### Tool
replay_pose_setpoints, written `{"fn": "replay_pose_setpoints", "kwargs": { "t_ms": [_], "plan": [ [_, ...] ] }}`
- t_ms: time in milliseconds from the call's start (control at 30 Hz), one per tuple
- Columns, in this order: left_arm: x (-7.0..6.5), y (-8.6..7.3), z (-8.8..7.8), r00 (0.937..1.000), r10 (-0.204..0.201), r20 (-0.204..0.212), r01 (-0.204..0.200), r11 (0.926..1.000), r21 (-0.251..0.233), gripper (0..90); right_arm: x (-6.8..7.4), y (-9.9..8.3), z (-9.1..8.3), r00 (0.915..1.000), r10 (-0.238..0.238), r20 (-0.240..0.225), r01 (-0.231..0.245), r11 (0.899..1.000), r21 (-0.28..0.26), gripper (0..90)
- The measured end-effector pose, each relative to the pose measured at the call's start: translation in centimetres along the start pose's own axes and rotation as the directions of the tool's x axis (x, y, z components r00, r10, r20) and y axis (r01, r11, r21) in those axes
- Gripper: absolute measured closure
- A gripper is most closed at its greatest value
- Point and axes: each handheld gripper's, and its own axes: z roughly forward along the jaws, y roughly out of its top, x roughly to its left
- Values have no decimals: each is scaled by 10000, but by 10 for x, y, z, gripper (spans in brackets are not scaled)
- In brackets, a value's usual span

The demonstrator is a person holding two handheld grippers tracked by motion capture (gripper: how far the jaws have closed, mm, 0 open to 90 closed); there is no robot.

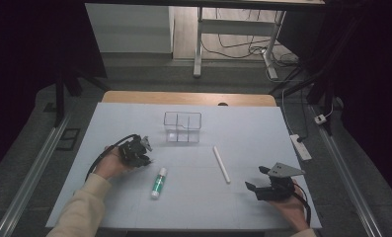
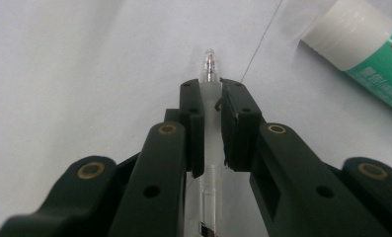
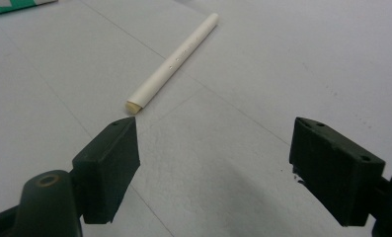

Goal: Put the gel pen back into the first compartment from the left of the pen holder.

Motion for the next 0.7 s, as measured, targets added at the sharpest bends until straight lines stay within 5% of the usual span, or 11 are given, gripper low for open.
{"fn": "replay_pose_setpoints", "kwargs": {
  "t_ms": [700],
  "plan": [
    [5, -8, -19, 9977, -657, -140, 650, 9967, -491, 803, -1, 0, -1, 10000, 14, 55, -13, 10000, -38, 188]
  ]
}}
